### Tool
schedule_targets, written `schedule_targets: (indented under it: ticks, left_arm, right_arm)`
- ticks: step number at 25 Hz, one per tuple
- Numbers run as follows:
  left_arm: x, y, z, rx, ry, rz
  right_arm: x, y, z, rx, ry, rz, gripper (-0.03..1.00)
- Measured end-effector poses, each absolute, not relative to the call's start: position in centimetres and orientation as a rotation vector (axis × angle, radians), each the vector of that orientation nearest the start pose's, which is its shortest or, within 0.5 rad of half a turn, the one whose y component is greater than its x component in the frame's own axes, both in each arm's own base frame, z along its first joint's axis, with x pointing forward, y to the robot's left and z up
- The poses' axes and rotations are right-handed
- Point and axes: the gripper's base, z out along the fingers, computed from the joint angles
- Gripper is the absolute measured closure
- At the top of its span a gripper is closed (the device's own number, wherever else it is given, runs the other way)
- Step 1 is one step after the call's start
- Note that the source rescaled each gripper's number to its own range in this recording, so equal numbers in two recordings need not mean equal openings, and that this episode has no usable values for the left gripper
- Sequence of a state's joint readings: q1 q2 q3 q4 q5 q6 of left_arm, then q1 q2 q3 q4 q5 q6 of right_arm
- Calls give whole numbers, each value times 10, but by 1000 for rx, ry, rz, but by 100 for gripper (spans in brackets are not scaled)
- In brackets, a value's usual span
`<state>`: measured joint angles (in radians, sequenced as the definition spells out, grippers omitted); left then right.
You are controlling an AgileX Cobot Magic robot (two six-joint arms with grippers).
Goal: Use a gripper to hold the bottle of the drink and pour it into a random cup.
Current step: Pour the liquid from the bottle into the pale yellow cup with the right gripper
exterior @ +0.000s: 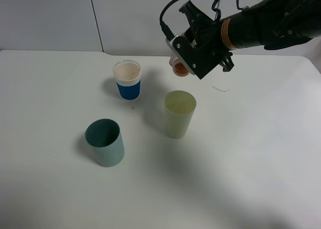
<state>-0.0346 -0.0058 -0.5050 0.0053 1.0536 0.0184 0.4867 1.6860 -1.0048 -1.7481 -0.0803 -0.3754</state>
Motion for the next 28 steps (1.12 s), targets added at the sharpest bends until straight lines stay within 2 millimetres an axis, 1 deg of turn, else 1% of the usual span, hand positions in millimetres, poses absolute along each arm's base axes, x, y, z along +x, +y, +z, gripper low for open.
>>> schedule_targets:
  ticks: [9,17,23,28]
  left_arm:
    - [-6,0,279,54,2026,-10]
    - [-6,1,279,53,2026,-4]
    - [-6,1,279,53,2026,-4]
    - [-6,1,279,53,2026,-4]
  right_arm:
    - [321,176,225,-2260,513,-862,97]
    - [321,176,225,-2261,513,-867,97]
    - [318,182,225,-2276,463,-881,97]
    - [317,183,226,-2283,441,-889,97]
